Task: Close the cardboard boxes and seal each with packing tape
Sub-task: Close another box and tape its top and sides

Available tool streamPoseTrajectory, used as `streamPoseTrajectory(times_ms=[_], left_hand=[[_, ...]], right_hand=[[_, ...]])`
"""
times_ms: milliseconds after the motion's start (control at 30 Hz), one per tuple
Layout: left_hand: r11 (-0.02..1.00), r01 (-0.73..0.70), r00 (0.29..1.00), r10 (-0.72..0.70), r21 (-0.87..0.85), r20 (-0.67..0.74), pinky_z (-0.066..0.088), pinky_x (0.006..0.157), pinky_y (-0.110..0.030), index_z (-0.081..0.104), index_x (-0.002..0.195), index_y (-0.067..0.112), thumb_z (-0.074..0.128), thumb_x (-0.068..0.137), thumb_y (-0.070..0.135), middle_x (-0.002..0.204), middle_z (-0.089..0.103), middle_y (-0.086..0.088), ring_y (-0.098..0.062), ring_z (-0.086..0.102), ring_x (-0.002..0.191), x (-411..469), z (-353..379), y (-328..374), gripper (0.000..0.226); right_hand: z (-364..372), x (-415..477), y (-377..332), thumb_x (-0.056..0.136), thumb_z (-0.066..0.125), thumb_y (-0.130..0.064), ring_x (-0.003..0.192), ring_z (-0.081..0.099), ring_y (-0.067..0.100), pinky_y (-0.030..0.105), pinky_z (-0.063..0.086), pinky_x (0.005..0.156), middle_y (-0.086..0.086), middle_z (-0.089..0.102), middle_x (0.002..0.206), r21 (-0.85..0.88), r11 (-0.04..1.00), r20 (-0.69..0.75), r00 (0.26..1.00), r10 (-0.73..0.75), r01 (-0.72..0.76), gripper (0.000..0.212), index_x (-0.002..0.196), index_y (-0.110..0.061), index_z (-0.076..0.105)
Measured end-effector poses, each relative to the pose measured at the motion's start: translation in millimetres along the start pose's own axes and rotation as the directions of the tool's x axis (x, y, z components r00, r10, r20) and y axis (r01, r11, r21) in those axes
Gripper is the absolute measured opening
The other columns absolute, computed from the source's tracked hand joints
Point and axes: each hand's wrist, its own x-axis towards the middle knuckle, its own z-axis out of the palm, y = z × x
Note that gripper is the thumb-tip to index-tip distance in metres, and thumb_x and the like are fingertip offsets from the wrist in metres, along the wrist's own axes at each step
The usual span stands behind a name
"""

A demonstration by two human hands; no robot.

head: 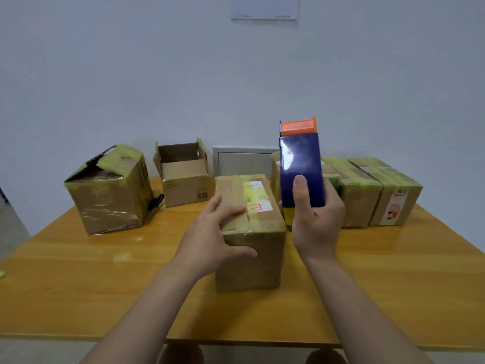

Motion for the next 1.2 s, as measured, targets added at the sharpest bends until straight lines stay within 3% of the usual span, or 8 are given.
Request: streamPoseTrajectory(times_ms=[100,333,567,667,733,800,933,1200], left_hand=[[0.998,0.054,0.999,-0.054,0.021,-0.003,0.044,0.114,-0.049,0.04,0.143,0.059,0.093,0.055,0.062,0.174,-0.001,0.006,-0.032,0.032,0.153,19,6,4,0.102],[0.995,0.043,0.999,-0.044,-0.095,-0.009,0.045,0.114,-0.05,0.04,0.144,0.051,0.1,0.056,0.044,0.169,0.024,0.002,-0.027,0.031,0.152,57,18,2,0.107],[0.874,-0.057,0.981,-0.041,-0.483,-0.189,0.053,0.082,-0.008,0.031,0.151,0.048,0.1,0.06,0.032,0.132,0.043,0.04,0.01,0.046,0.123,63,60,-20,0.116],[0.805,-0.064,0.98,-0.061,-0.59,-0.189,0.052,0.092,-0.012,0.022,0.158,0.051,0.096,0.063,0.045,0.149,0.042,0.033,0.007,0.042,0.137,61,83,-37,0.12],[0.802,-0.05,0.982,-0.071,-0.595,-0.177,0.05,0.109,-0.033,0.019,0.16,0.05,0.093,0.062,0.061,0.162,0.038,0.014,-0.009,0.04,0.147,69,94,-44,0.123],[0.798,-0.029,0.984,-0.082,-0.603,-0.156,0.052,0.107,-0.031,0.023,0.16,0.04,0.091,0.064,0.06,0.157,0.046,0.008,-0.003,0.047,0.14,78,101,-49,0.12],[0.749,-0.012,0.985,-0.106,-0.663,-0.137,0.052,0.078,-0.006,0.04,0.15,0.026,0.085,0.07,0.038,0.126,0.062,0.019,0.018,0.061,0.105,98,108,-50,0.093],[0.715,-0.017,0.978,-0.133,-0.699,-0.16,0.053,0.082,-0.009,0.044,0.147,0.027,0.083,0.078,0.035,0.128,0.065,0.014,0.009,0.064,0.11,136,123,-64,0.08]], right_hand=[[-11,0,12,0.096,0.055,-0.05,0.062,0.059,0.019,0.033,0.048,0.058,0.001,0.063,0.07,-0.03,0.999,-0.002,1.0,0.022,-0.022,0.041,0.085,-0.012,0.065],[-17,-20,68,0.089,0.053,-0.065,0.063,0.062,0.018,0.042,0.053,0.059,-0.002,0.067,0.072,-0.084,0.978,-0.042,0.981,0.19,-0.193,0.045,0.084,-0.022,0.067],[-18,-21,107,0.089,0.056,-0.064,0.073,0.068,0.029,0.061,0.057,0.068,0.001,0.071,0.085,-0.036,0.956,-0.044,0.956,0.291,-0.293,0.031,0.093,-0.036,0.069],[-17,-17,119,0.089,0.055,-0.063,0.075,0.07,0.028,0.052,0.06,0.065,0.005,0.072,0.085,0.017,0.953,-0.026,0.953,0.301,-0.301,0.044,0.1,-0.023,0.07],[-13,-14,124,0.089,0.054,-0.059,0.07,0.069,0.023,0.03,0.057,0.057,0.011,0.071,0.083,0.078,0.95,-0.013,0.952,0.304,-0.302,0.056,0.105,-0.008,0.069],[-10,-15,134,0.089,0.054,-0.054,0.067,0.068,0.02,0.019,0.052,0.055,0.017,0.069,0.084,0.138,0.943,0.006,0.953,0.304,-0.302,0.06,0.108,0.001,0.066],[-5,-18,155,0.086,0.056,-0.056,0.068,0.067,0.018,0.019,0.052,0.056,0.018,0.069,0.087,0.16,0.929,0.052,0.942,0.33,-0.334,0.059,0.111,-0.003,0.066],[-3,-17,162,0.09,0.057,-0.052,0.07,0.071,0.022,0.028,0.057,0.062,0.006,0.071,0.084,0.101,0.955,0.055,0.96,0.275,-0.28,0.035,0.105,-0.022,0.067]])
